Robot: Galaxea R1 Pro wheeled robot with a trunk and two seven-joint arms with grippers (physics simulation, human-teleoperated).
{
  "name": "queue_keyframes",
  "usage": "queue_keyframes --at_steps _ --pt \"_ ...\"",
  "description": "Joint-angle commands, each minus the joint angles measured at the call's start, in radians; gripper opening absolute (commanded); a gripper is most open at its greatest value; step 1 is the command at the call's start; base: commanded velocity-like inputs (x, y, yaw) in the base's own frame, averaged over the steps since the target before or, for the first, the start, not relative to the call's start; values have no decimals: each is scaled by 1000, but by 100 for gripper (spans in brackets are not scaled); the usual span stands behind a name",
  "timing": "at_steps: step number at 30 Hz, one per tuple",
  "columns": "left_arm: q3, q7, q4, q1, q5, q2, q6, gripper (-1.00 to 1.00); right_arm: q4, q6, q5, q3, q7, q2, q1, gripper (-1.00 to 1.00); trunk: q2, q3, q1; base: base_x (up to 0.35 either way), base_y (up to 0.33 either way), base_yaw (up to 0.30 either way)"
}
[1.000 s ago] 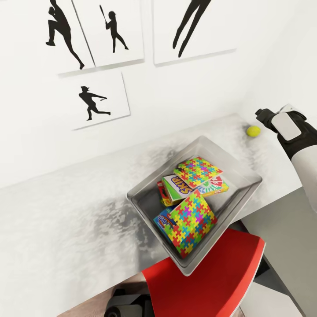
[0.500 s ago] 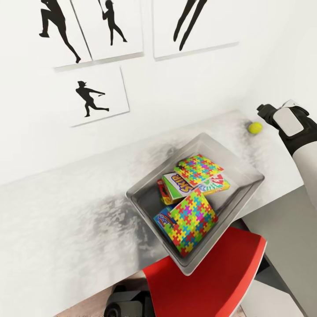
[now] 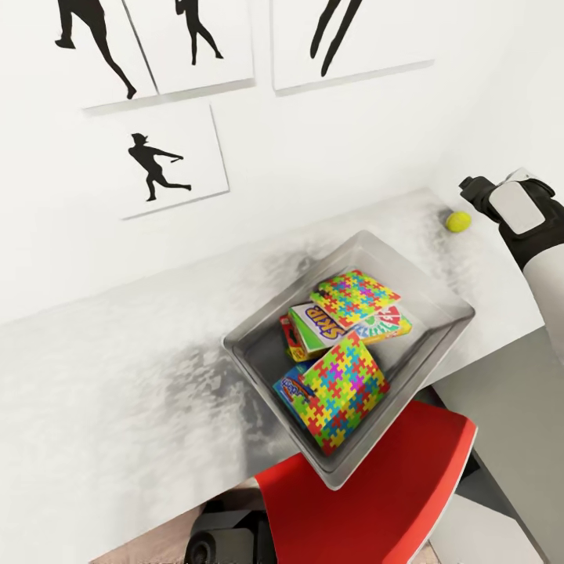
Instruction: Put all the toys in the child's room - the three board games (two on the bed and one on the table), the two jigsaw puzzles on the table, and the tennis ball on the table - inside the toy box on the table in the child's room.
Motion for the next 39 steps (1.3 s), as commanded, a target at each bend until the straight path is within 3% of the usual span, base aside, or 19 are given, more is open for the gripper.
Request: queue_keyframes --at_steps 1,31,39 --pt "4 -8 -4 -1 -6 -1 4 100 -1 4 -5 8 -7 -1 -3 100 -2 -3 1 0 0 41" --pt "4 -8 -4 -1 -5 -1 3 100 2 6 -7 7 -9 -6 -19 100 -2 -51 1 0 0 71" --pt "3 -8 -4 -4 -5 -1 4 100 -4 4 -5 5 -43 -15 -19 100 -2 -57 1 0 0 35"
